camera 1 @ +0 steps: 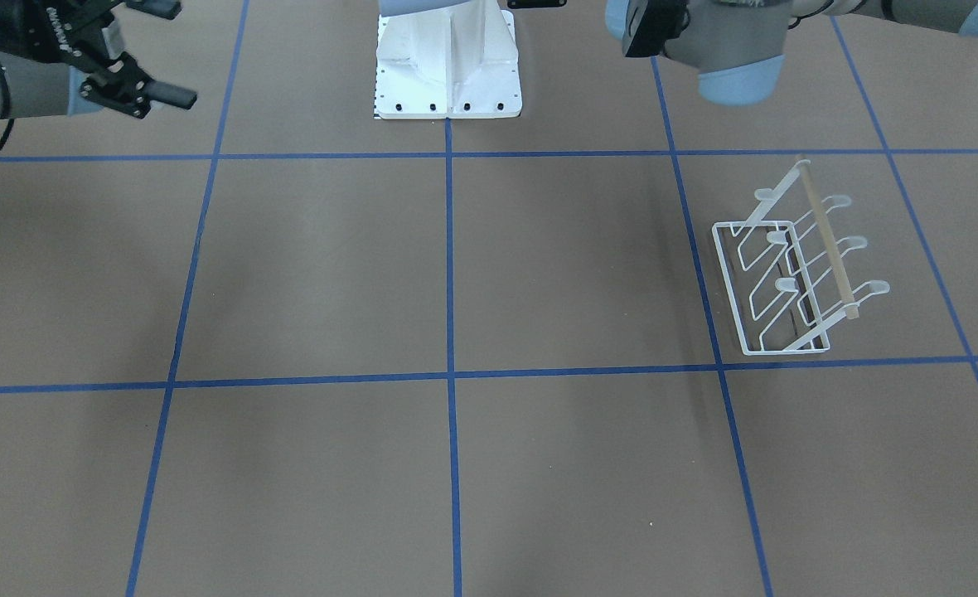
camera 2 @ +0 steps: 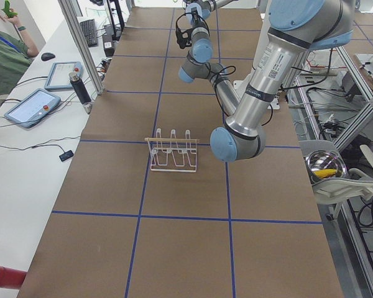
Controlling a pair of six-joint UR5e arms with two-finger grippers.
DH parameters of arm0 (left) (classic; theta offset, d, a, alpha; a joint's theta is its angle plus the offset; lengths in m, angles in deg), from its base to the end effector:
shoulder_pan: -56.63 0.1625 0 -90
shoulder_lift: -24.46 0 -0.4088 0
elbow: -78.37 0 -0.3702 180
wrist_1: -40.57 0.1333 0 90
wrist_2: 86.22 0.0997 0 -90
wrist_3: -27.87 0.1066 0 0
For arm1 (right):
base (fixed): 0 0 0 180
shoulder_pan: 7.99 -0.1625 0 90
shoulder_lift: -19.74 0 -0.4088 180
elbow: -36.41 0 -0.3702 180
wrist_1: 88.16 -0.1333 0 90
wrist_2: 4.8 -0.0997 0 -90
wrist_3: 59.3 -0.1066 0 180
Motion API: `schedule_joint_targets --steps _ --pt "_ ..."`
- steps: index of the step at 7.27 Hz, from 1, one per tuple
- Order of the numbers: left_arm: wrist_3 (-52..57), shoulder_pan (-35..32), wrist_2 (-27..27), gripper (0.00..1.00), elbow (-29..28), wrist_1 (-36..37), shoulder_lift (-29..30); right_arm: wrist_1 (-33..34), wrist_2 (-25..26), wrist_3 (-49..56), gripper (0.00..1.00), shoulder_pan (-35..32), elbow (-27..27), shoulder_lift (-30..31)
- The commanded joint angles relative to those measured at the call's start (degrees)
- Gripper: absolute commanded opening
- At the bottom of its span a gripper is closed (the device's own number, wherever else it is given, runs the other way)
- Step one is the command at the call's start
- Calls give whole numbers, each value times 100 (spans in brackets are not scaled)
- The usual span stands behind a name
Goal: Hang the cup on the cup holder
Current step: 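Carry the cup toward the rack with left gripper while right arm withdraws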
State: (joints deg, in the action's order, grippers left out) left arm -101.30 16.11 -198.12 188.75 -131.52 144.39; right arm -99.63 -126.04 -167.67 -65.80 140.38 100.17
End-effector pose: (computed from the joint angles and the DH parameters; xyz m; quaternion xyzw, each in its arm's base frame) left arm 0.2784 -0.3610 0.0916 -0.0661 0.8991 -0.1204 0.4155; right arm -0.1603 -0.4011 0.2838 0.1712 -0.8461 0.0863 0.4973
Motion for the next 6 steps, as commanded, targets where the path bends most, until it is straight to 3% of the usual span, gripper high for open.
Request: schedule_joint_targets --steps 1,4,6 --pt "1003 -263 -16 0 728 1734 -101 1133 -31 1427 100 -677 -131 60" --pt "2120 -586 19 0 826 2860 -180 3414 22 3508 100 -1327 -122 8" --pt "3261 -990 19 0 853 4141 -181 5121 852 4968 100 -1504 -131 -194"
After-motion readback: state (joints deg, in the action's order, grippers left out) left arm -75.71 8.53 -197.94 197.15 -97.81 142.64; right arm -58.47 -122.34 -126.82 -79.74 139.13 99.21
